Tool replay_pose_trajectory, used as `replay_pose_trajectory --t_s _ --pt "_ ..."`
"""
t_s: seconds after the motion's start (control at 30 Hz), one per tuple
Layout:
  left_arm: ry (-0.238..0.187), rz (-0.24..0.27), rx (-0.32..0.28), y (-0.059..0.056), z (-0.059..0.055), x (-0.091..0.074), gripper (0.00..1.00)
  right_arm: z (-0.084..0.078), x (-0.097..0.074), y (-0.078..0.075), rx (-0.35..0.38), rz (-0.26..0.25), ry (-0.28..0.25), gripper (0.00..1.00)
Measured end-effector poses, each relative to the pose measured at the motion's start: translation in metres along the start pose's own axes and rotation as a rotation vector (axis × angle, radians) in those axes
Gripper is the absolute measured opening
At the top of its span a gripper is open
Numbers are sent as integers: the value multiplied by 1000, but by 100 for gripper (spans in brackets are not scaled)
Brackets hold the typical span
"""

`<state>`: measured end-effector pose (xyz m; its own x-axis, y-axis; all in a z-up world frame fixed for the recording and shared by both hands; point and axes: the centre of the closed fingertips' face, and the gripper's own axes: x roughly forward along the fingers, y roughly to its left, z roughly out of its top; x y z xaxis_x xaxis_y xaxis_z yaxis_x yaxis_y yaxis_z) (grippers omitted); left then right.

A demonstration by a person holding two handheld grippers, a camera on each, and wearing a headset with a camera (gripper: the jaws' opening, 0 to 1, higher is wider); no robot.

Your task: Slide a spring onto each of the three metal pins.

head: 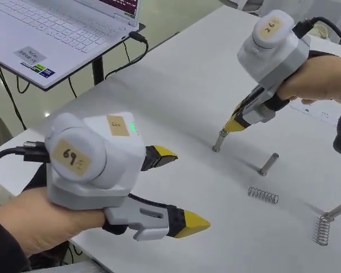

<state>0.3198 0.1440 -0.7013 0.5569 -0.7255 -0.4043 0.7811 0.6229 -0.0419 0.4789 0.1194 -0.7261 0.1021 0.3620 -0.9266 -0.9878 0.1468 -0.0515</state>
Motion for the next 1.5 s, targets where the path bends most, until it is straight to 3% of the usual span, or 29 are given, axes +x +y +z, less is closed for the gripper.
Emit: replay_pose_trajectory --t_s 0.23,0.97,1.1,1.5 --pt "1 -2 2 0 0 0 62 -7 1 1 -4 2 34 8" --pt "-5 6 -5 1 0 -1 62 -11 27 5 38 30 73 8" --pt "-7 8 -7 2 1 -2 62 -17 34 9 26 37 115 8" --pt "-10 11 -7 3 2 -3 61 -22 46 9 8 42 155 8"
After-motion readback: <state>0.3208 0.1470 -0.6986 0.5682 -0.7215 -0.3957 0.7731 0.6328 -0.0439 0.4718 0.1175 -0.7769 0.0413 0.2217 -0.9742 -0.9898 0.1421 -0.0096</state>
